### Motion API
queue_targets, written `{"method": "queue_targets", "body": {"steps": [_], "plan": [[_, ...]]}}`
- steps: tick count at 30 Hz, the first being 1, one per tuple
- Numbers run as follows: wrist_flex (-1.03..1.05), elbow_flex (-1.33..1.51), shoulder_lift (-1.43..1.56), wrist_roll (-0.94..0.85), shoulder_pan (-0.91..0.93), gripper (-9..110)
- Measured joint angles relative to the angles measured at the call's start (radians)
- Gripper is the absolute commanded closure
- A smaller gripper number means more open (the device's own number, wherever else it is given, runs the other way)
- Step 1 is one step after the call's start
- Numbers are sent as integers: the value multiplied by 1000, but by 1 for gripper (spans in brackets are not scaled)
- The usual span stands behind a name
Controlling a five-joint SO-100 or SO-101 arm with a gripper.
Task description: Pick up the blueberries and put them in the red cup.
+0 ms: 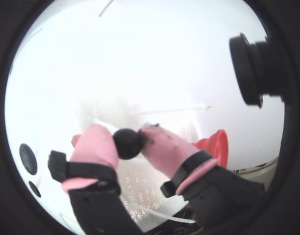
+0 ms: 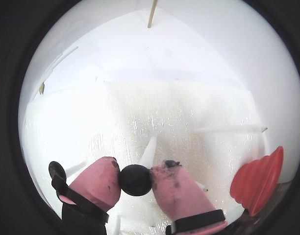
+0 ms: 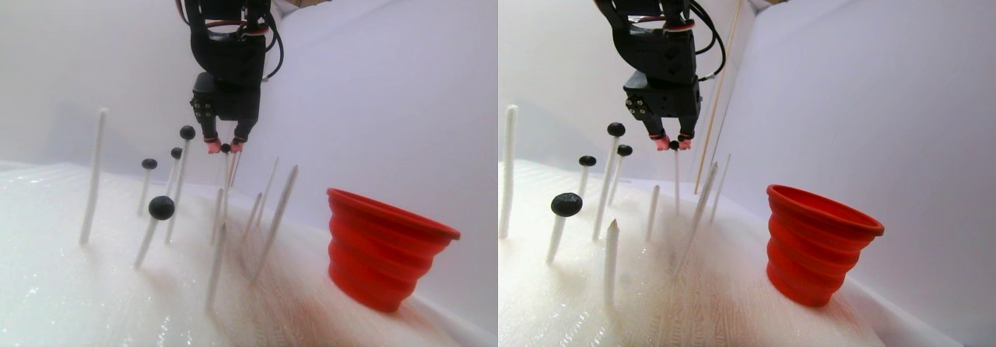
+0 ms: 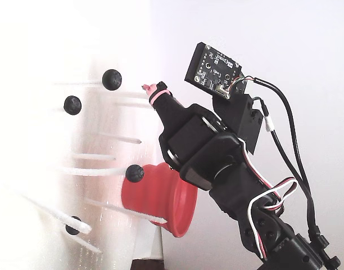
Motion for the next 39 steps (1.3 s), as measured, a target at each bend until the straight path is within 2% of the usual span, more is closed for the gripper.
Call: {"method": "queue_targets", "body": {"steps": [30, 39], "plan": [[0, 114, 57, -5, -20, 92], [0, 163, 153, -5, -28, 92]]}}
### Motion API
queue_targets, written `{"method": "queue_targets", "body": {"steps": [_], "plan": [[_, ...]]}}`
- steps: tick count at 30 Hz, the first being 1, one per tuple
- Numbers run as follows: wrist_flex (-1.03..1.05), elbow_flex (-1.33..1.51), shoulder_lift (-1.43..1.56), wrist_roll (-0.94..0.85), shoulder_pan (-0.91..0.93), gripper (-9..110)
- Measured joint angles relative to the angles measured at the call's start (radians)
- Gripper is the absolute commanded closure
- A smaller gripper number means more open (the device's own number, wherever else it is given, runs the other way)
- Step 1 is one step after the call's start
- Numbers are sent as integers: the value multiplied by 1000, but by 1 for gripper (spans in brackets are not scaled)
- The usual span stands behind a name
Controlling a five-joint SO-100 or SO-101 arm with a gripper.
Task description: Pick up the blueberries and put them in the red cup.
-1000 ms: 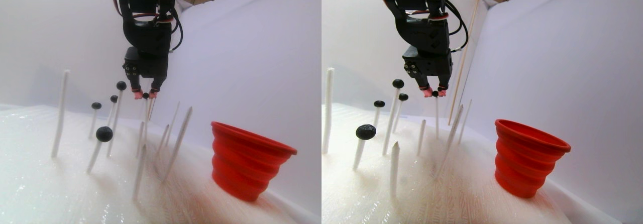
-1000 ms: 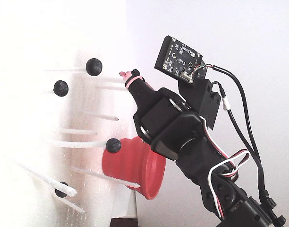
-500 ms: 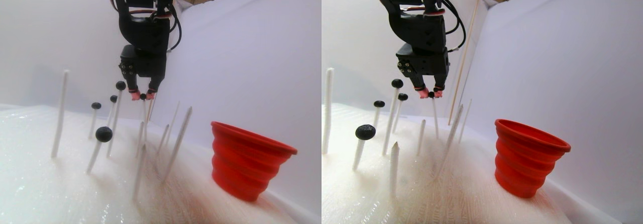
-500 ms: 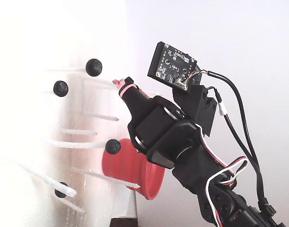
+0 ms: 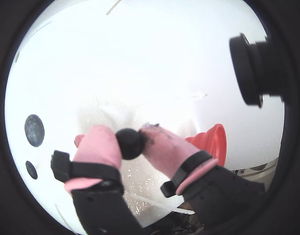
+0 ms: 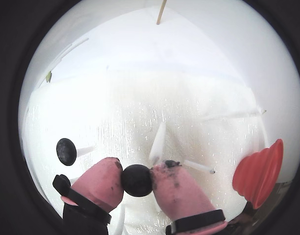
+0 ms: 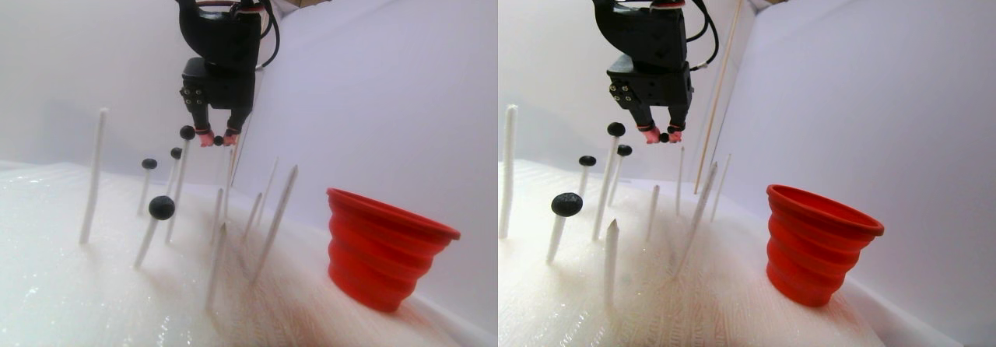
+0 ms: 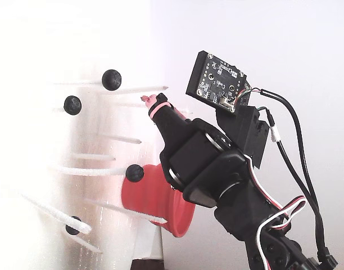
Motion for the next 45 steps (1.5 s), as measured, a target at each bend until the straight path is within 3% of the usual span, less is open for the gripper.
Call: {"method": "queue_targets", "body": {"steps": [17, 45], "plan": [[29, 52, 91, -15, -6, 92], [169, 95, 198, -15, 172, 92]]}}
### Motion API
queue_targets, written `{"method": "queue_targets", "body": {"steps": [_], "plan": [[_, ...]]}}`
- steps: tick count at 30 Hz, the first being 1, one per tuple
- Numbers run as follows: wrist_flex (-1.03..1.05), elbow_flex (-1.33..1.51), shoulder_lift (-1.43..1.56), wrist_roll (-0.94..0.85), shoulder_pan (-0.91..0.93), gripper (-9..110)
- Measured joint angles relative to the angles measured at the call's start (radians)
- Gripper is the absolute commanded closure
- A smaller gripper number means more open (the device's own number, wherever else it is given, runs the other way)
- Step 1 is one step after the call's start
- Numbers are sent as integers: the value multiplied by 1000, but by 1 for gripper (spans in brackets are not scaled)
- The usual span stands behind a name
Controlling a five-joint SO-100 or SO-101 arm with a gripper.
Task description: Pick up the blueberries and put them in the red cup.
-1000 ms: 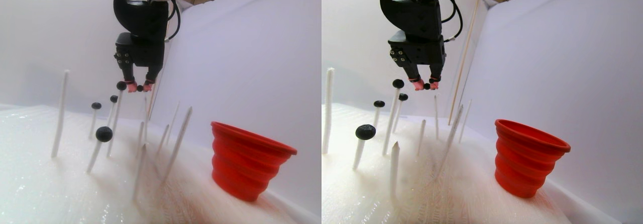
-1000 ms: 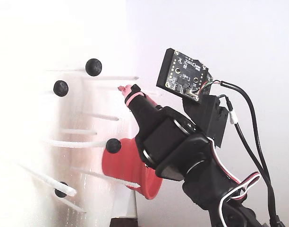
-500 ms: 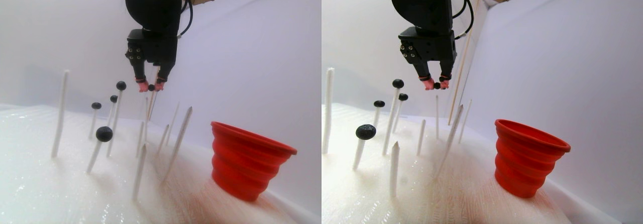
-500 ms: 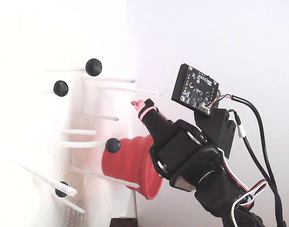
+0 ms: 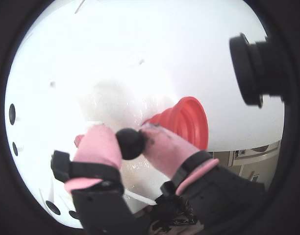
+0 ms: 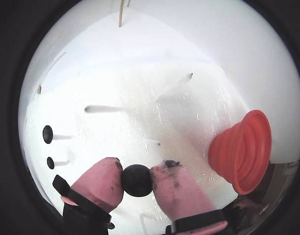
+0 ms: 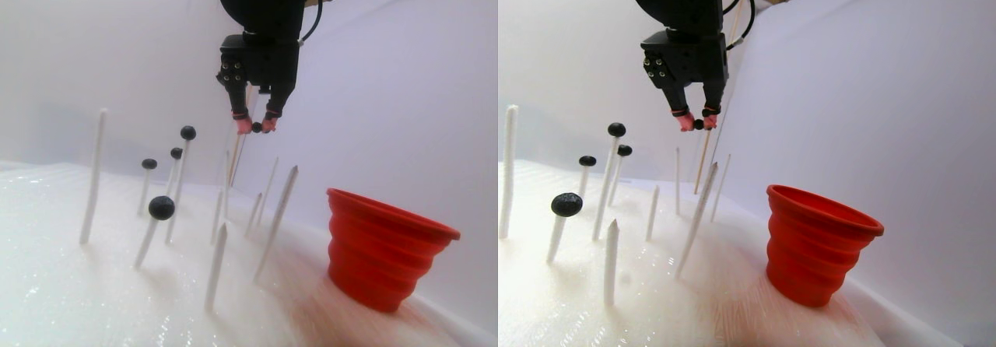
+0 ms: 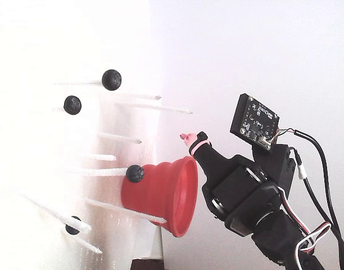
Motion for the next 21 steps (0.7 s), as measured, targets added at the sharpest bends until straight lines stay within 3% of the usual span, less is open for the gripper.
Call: {"method": "queue_targets", "body": {"steps": [21], "plan": [[81, 18, 40, -12, 153, 92]]}}
